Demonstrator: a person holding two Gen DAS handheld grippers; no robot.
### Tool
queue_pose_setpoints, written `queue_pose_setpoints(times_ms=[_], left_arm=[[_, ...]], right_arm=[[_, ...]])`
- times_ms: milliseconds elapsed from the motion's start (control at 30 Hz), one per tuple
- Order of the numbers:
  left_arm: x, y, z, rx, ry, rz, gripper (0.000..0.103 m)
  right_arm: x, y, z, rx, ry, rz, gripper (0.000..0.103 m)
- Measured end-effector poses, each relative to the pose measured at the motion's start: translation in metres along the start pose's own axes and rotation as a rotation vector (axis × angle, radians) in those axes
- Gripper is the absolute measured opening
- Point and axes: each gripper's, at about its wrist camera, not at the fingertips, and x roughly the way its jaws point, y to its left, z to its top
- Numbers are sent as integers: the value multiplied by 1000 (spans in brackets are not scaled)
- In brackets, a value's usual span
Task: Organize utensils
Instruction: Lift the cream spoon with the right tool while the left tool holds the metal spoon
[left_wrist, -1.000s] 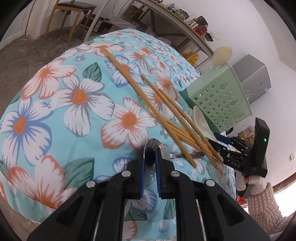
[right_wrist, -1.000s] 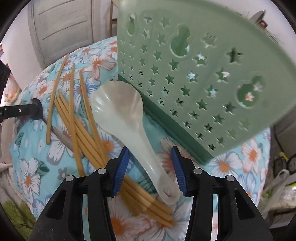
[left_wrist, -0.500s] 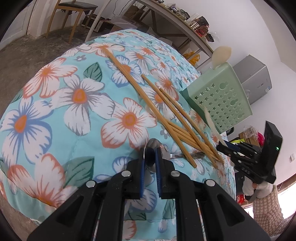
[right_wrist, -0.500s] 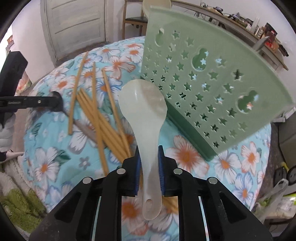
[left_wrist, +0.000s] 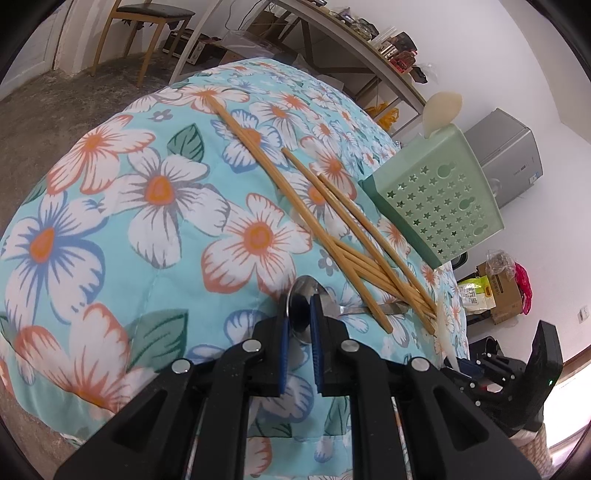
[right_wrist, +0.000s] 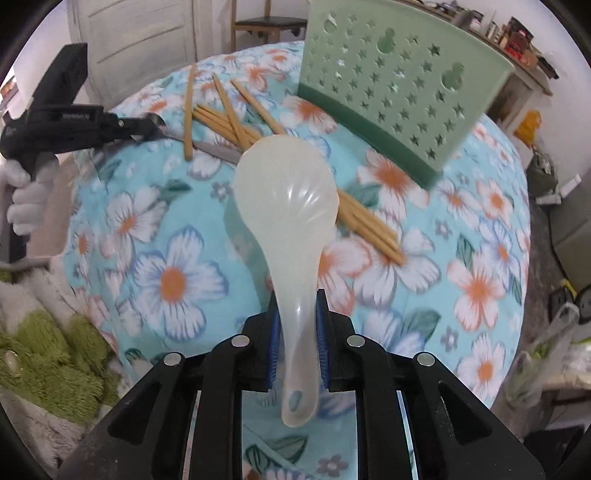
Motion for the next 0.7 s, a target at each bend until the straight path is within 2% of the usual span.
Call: queue_pose_setpoints(times_ms=[100, 200, 267, 433, 533, 667, 700], left_arm=[[0, 0, -1, -2, -2, 1, 10], [-2, 0, -1, -2, -1, 2, 10], [-1, 0, -1, -3, -1, 0, 10], [-1, 0, -1, -3, -1, 0, 10], [-1, 0, -2, -4, -2, 0, 10], [-1, 0, -2, -3, -2, 0, 10], [-2, 0, -2, -3, -2, 0, 10]], right_arm=[[-8, 5, 2, 10, -37, -32, 36], [-12, 16, 7, 1, -77, -46, 38], [-10, 27, 14, -11, -105, -49, 44], [3, 47, 36, -3, -161, -123, 44], [14, 63, 40, -59, -165, -223, 39], [25, 82, 42, -114, -168, -335, 20], [26, 85, 42, -120, -168, -354, 11]])
